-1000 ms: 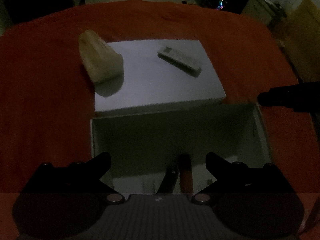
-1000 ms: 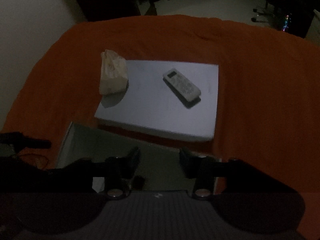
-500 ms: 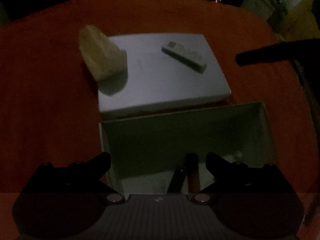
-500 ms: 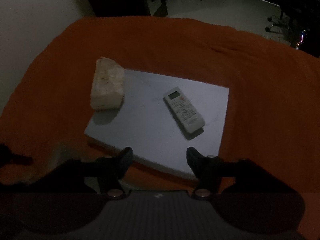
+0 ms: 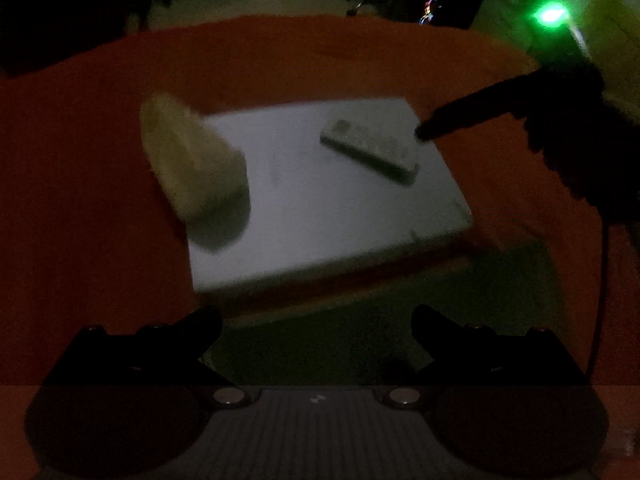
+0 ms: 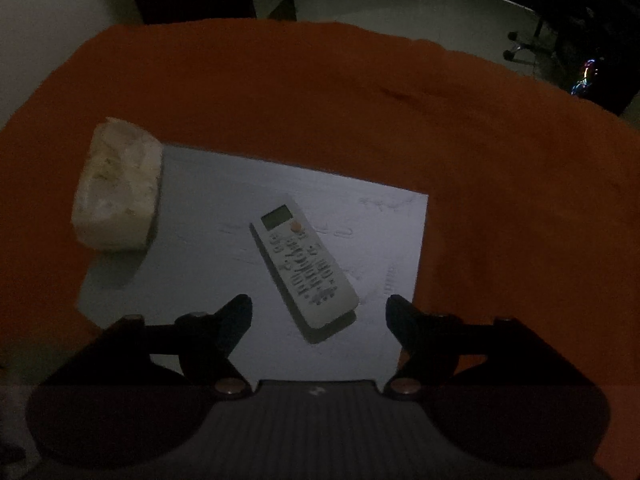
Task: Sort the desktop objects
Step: 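Lift both tools out of the box toward the white remote, then lower the right gripper around the white remote control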
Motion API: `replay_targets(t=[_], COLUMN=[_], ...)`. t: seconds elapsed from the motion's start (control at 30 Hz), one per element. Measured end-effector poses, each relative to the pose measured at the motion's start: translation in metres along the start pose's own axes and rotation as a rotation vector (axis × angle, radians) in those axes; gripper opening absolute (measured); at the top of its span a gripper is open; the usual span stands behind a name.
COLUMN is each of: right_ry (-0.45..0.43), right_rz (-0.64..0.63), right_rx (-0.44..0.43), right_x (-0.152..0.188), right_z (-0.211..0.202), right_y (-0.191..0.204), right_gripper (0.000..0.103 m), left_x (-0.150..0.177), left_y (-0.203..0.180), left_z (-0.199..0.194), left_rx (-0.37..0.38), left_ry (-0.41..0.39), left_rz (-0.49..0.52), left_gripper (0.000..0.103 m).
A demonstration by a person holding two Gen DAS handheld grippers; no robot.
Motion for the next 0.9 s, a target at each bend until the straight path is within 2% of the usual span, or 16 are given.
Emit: replay_targets(t=[0.13, 0.3, 0.47, 0.53, 0.67, 0.9], right_ry=[0.038, 0.066, 0.131, 0.137, 0.123, 0.151], right_rz=[-0.062, -0.252, -0.395, -0.435, -0.421, -0.398], right_rx=[0.011, 0.044, 0.050, 0.047, 0.059, 0.062], right_x=[-0.006, -0.016, -0.020, -0.018, -0.019, -0.015], right_z=[0.021, 0.048, 0.076, 0.083, 0.090, 0.106], right_y=[0.004, 0.020, 0.033, 0.035, 0.034, 0.033], right_gripper=[0.080, 0.084, 0.084, 0.084, 0.084, 0.084], left_x=[-0.005, 0.008, 0.009, 0.010, 0.013, 0.023], left_y=[0.002, -0.001, 0.003, 0.006, 0.011, 0.013], left_z=[0.014, 0.012, 0.003, 0.003, 0.007, 0.012], left_rx=[-0.002, -0.003, -0.082, -0.093, -0.100, -0.097], left_ry=[0.013, 0.025, -0.028, -0.027, -0.006, 0.029], left_rz=[-0.037, -0.044, -0.043, -0.047, -0.060, -0.061], left_gripper=[0.103, 0.103, 0.103, 0.103, 0.103, 0.103])
Point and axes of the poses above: each gripper's, at about its wrist camera, not at the fingertips, and z roughly the way its jaws point, y to its left, x to its underside, the point moved 1 cm from there along z, roughly the way its jaws point, and after that the axes turned 8 degrees about -x, right-handed, at the moved point
